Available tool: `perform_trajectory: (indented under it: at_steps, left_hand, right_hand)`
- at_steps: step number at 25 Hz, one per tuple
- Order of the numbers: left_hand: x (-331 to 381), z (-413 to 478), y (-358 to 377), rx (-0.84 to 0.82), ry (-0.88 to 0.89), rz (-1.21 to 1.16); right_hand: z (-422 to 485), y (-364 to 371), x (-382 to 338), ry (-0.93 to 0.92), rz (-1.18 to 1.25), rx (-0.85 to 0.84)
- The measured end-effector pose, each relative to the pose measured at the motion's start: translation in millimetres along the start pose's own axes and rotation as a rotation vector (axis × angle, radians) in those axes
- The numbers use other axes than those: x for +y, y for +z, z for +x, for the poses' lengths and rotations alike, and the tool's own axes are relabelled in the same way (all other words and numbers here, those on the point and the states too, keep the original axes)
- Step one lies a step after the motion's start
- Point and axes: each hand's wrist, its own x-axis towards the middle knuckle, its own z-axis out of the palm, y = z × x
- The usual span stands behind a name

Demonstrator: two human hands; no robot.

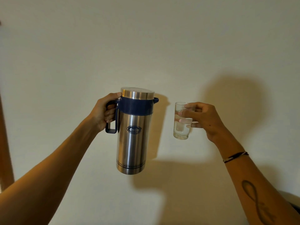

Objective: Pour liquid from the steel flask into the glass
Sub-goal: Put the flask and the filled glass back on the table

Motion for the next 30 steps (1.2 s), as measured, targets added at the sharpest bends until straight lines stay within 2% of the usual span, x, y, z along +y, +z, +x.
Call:
perform_trajectory:
  at_steps: [2, 5, 9, 12, 18, 21, 25, 30]
  left_hand:
    - [-18, -7, -5, 0.017, -0.026, -0.005]
    - [-71, -31, -21, 0.077, -0.16, -0.039]
    - [-189, -97, -43, 0.311, -0.375, -0.067]
    - [-291, -166, -57, 0.532, -0.518, -0.043]
    - [-462, -301, -85, 0.743, -0.793, -0.013]
    - [-542, -371, -100, 0.798, -0.917, 0.025]
    - [-623, -436, -117, 0.816, -0.993, 0.041]
    - [-676, -466, -117, 0.817, -0.991, 0.09]
  right_hand:
    - [-11, 3, 18, 0.023, 0.01, -0.017]
    - [-39, 15, 67, 0.079, 0.022, -0.064]
    - [-103, 40, 167, 0.16, -0.033, -0.095]
    - [-171, 64, 260, 0.312, -0.124, -0.154]
    - [-329, 104, 437, 0.655, -0.199, -0.236]
    - [-408, 124, 520, 0.823, -0.267, -0.277]
    - [-492, 142, 608, 0.941, -0.346, -0.336]
    - [-555, 151, 664, 1.022, -0.413, -0.416]
